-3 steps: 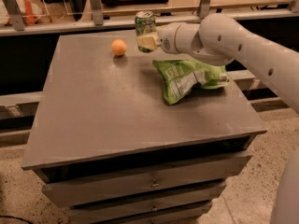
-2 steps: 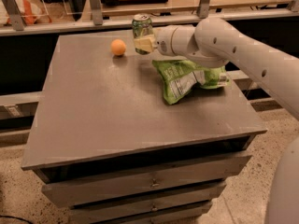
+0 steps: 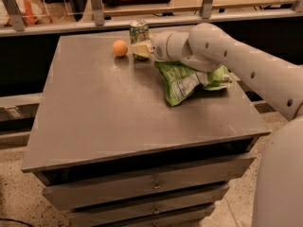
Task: Move green can near orange
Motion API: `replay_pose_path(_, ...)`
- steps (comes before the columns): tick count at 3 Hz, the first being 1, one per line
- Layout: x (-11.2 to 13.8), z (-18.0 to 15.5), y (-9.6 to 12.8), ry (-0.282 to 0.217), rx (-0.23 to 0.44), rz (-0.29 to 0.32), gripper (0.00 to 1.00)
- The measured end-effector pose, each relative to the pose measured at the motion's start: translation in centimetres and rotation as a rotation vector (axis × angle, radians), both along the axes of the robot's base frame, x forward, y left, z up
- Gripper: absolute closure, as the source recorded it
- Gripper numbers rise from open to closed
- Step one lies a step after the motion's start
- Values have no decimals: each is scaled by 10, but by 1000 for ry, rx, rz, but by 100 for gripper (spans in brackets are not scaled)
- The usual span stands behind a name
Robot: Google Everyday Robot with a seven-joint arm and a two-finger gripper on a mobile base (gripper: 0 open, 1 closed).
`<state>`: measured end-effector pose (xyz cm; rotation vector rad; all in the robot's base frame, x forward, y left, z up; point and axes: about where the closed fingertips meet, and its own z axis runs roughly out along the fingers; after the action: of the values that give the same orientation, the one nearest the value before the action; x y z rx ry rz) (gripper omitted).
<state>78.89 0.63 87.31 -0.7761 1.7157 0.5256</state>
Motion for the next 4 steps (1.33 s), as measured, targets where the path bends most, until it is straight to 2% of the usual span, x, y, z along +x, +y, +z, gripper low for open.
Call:
replay_pose_path(1,1,-3,2,10,18,0,82)
replay_pose_path(4,1,-6,-2,29,29,-21,12)
